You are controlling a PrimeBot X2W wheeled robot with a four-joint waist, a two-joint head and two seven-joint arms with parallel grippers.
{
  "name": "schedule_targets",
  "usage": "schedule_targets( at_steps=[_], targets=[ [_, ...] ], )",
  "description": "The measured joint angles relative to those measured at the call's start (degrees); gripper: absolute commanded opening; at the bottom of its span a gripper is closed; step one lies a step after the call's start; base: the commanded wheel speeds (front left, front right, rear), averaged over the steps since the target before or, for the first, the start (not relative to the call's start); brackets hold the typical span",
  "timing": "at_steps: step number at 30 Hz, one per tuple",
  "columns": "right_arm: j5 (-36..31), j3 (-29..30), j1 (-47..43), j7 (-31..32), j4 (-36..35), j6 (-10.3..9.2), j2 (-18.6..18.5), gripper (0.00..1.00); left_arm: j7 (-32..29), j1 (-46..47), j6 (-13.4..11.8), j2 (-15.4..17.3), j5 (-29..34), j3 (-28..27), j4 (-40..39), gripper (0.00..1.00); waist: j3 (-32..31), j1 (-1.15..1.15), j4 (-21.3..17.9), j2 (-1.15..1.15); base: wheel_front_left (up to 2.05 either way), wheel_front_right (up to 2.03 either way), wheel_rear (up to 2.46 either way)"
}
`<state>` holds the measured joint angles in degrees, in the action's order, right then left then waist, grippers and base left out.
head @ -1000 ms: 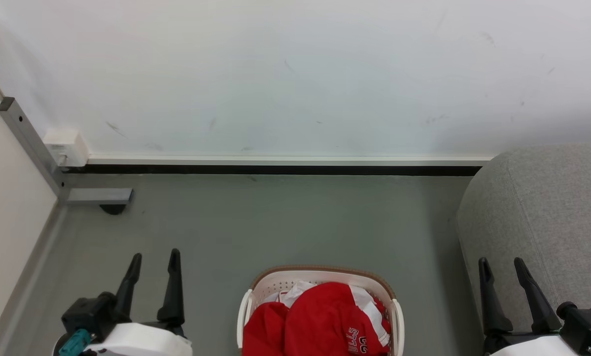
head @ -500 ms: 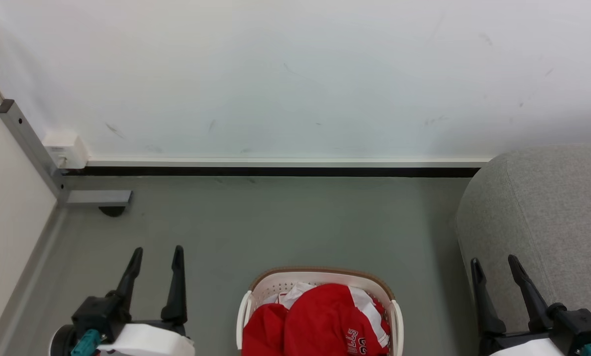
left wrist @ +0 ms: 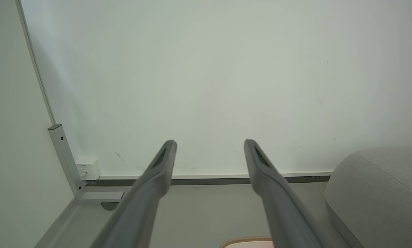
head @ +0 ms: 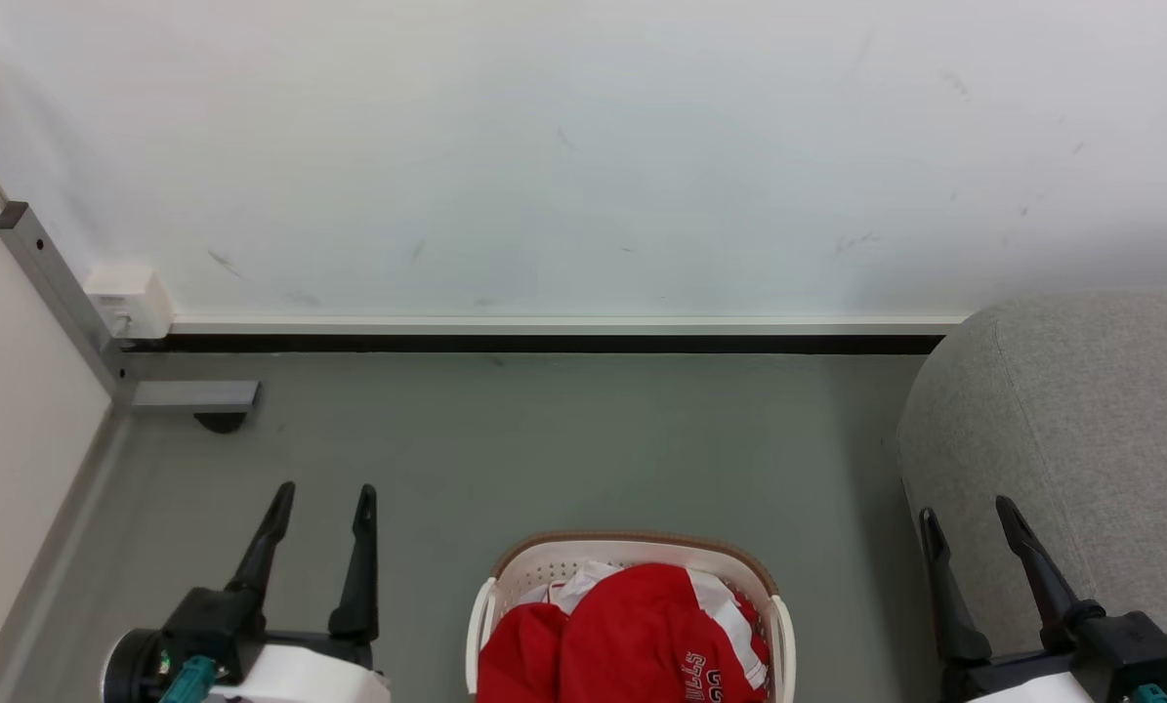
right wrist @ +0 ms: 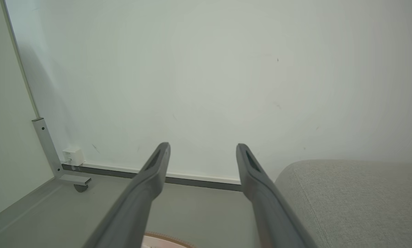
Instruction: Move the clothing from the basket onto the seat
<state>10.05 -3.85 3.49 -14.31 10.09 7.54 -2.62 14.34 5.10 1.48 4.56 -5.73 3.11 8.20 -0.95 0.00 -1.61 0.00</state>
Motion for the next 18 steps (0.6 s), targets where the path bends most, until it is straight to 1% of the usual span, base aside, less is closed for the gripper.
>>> schedule_targets(
  at_steps=[6, 18],
  targets=[
    [-1.75, -0.36, -0.01, -0.75, -0.23, 0.00, -0.02, 1.00, 0.77, 0.02, 0.27, -0.31, 2.72, -0.44, 0.07, 1.00, -0.11, 0.00, -0.02, 0.00, 0.00, 0.00, 0.00],
    [-1.86, -0.45, -0.01, -0.85, -0.29, 0.00, -0.04, 1.00, 0.79, 0.17, 0.93, -0.82, 3.05, -1.26, 0.43, 1.00, -0.24, 0.00, -0.11, 0.00, 0.00, 0.00, 0.00]
  ],
)
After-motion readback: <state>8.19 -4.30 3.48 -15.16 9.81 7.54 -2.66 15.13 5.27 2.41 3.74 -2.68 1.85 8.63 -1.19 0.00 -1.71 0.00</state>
